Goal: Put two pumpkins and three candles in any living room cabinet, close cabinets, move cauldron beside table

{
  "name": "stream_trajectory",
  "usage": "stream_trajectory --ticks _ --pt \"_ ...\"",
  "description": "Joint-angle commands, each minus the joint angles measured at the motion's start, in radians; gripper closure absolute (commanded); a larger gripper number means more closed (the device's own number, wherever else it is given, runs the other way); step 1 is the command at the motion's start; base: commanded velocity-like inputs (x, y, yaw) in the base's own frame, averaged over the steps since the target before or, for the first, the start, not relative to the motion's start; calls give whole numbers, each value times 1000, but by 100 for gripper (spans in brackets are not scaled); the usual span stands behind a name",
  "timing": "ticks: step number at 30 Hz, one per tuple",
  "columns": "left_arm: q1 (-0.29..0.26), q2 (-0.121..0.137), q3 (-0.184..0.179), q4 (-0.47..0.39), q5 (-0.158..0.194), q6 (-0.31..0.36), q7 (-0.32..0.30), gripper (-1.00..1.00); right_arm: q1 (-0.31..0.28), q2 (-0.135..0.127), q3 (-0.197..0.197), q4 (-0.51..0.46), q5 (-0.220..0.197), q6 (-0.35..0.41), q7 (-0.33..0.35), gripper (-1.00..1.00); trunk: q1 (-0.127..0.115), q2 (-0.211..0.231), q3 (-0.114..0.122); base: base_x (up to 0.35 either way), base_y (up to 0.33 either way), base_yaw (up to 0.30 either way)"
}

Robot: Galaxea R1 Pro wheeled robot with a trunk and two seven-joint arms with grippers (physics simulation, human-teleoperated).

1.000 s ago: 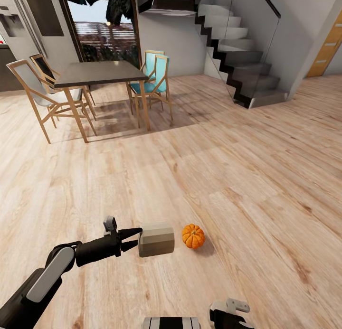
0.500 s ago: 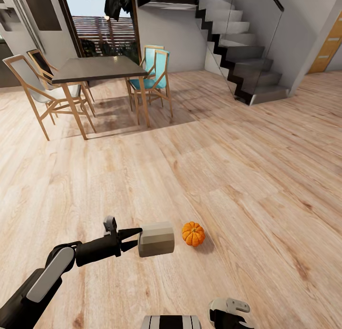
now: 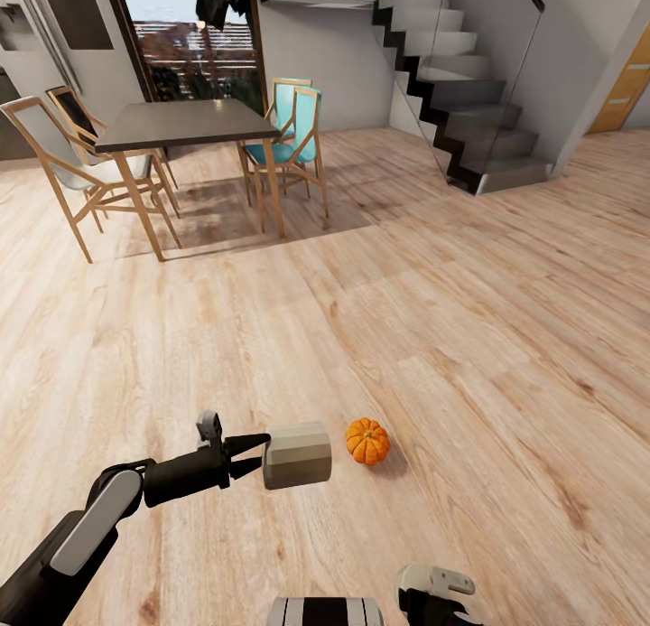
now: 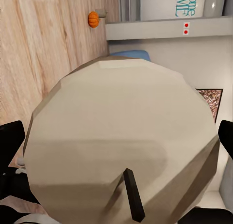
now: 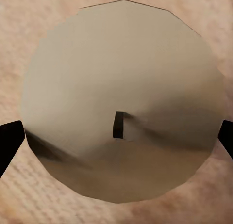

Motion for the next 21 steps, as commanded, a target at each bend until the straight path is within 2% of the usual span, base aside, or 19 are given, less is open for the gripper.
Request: stream_trajectory --ticks 1,11,21 --pt "-1 1 -1 0 1 3 -4 100 0 0 8 0 -9 -3 -6 -100 0 0 -1 0 0 0" --pt "0 1 -1 0 1 3 -4 100 0 0 8 0 -9 -3 -6 -100 0 0 -1 1 0 0" --pt "-1 0 -1 0 1 3 -3 100 0 0 8 0 -9 -3 -6 -100 0 0 -1 79 0 0"
